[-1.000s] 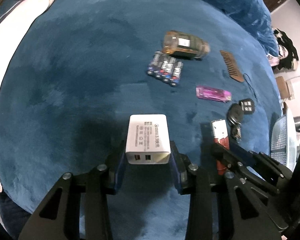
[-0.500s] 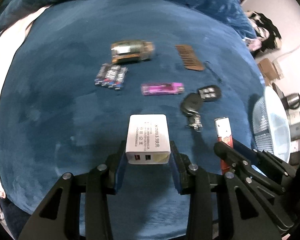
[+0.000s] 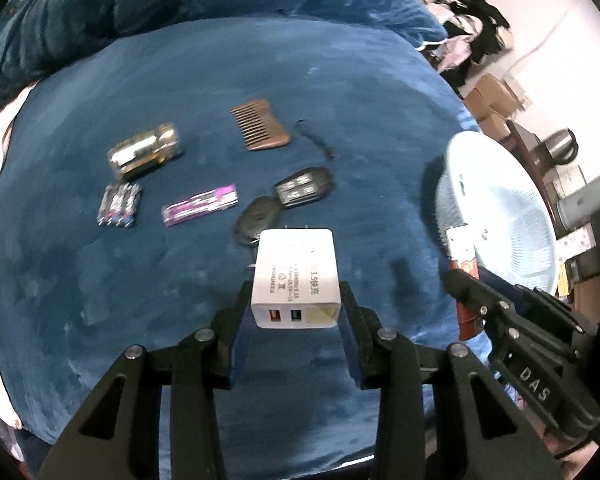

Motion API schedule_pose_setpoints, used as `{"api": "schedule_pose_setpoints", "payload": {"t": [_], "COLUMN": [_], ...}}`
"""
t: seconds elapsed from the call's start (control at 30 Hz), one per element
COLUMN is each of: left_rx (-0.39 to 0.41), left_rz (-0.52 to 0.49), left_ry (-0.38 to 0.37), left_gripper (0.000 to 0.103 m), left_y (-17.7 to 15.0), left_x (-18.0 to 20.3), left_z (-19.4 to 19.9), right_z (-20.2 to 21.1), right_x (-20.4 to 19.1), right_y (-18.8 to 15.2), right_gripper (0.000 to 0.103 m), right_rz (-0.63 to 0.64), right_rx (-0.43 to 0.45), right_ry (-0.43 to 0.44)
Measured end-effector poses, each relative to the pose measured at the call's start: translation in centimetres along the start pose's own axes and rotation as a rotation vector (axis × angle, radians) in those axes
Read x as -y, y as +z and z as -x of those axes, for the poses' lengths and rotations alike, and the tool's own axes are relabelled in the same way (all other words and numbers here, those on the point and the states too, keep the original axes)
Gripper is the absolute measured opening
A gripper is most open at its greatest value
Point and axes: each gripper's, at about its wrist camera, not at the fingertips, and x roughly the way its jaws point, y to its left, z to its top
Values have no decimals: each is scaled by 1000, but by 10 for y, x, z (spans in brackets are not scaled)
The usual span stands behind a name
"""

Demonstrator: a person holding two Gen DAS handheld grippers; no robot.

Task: Organize rigid objects
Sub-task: 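Carry the charger and red lighter toward the white colander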

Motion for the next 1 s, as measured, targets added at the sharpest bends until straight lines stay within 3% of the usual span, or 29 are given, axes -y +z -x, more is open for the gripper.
{"api": "schedule_pose_setpoints", "payload": {"t": [0.57,1.0], "left_rx": [11,-55], "left_rz": [-143,-213], "left_ry": [-87,-181], "left_gripper": [40,40], "left_y": [19,31], "left_x": [91,162], "left_z": [1,-26], "right_z": [38,51], "right_x": [88,139], "right_y": [2,-2], "right_gripper": [22,23], "right_rz": [-150,-243], "right_rx": [65,75], "right_ry": [-81,-133]}}
